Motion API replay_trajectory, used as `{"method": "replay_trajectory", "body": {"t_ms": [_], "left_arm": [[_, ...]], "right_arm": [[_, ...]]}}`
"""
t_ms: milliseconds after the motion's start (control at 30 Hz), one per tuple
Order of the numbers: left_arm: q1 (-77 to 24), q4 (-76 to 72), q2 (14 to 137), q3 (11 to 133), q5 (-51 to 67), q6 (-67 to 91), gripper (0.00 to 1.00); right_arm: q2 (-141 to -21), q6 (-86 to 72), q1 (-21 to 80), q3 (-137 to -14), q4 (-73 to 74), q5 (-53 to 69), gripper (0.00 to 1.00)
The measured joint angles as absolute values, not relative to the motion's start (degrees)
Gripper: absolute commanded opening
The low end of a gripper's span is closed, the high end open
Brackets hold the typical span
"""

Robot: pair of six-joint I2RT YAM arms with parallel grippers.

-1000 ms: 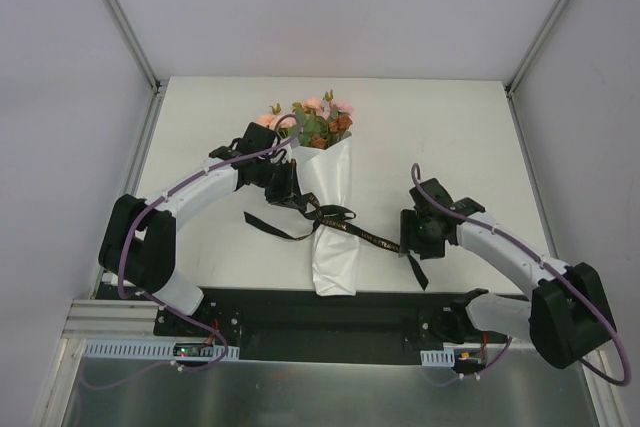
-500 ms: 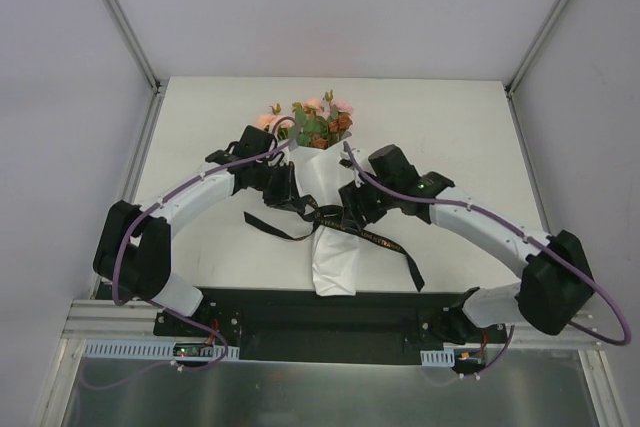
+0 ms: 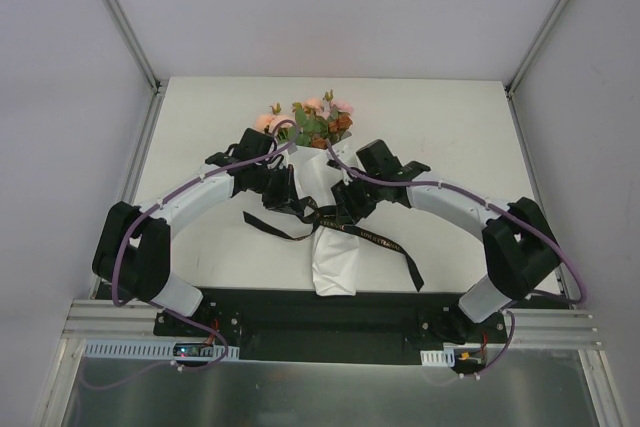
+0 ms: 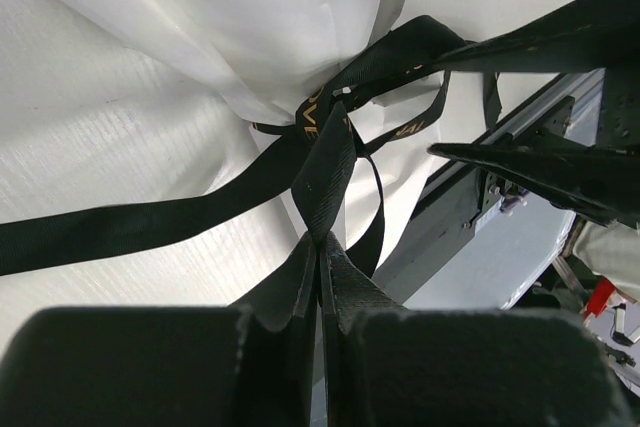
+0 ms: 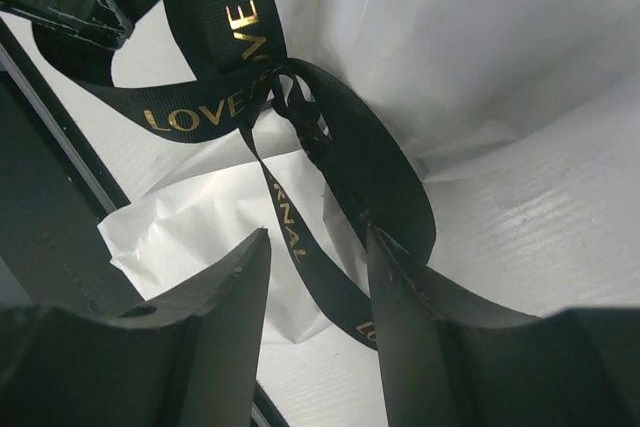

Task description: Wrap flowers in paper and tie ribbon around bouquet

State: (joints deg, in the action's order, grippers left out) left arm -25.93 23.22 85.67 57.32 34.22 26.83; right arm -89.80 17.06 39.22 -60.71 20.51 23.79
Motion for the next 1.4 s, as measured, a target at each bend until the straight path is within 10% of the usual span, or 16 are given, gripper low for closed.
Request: {"method": "replay_trajectory", "body": {"t_ms": [400,933,1200,1400], "left_arm": [[-25.93,23.22,84.99,57.19,34.28,26.79,0.00],[-26.70,21.39,72.93,45.04,30.76,28.12,0.00],[-27.42,22.33,70.02,41.65,29.32,26.98,0.68],[-27.44,23.33,68.60,48.29,26.48,26.46,0.55]], "right_arm": [[-93.36,16.58,39.20,-60.51,18.55,27.92,0.01],[-85.47,-3.25,39.62,-50.54,11.09,20.34,0.00],[-84.58,-8.62,40.71,-50.02,9.54,16.19,0.00],[-84.58,-9.69,41.89,-50.00,9.15,15.70,0.00]]}}
